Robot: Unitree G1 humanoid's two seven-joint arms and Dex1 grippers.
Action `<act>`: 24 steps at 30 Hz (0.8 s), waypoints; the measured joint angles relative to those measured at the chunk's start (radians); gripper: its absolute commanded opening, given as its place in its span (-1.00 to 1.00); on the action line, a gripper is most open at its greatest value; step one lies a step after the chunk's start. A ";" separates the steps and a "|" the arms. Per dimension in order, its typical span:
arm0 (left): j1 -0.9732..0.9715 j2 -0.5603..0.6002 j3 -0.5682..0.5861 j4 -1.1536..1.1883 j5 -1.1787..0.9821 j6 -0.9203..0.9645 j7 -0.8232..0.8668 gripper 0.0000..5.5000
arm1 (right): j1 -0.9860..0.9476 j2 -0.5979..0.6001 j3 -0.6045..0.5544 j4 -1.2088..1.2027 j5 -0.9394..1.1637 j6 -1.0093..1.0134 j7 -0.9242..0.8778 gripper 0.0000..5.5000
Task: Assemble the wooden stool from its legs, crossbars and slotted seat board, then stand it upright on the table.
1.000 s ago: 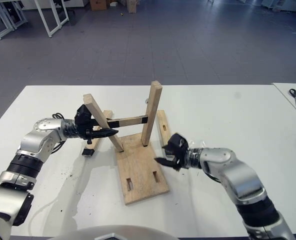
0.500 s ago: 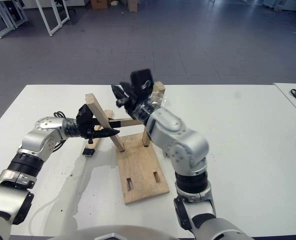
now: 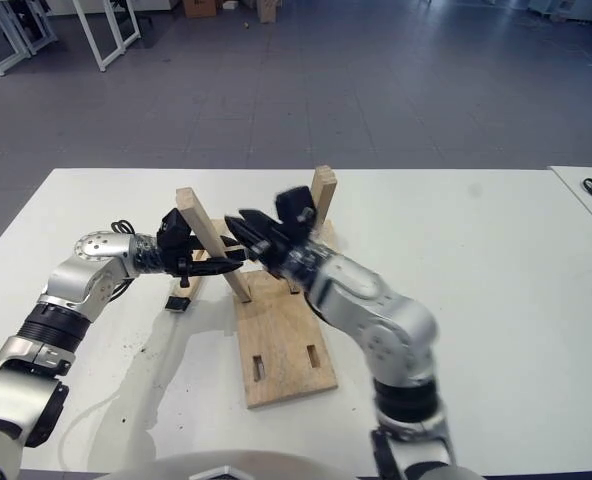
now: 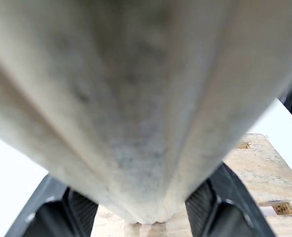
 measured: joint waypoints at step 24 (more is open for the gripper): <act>-0.147 -0.030 -0.041 0.297 -0.002 -0.181 -0.159 -0.26 | 0.024 -0.269 0.076 0.126 -0.304 -0.003 0.126 -0.52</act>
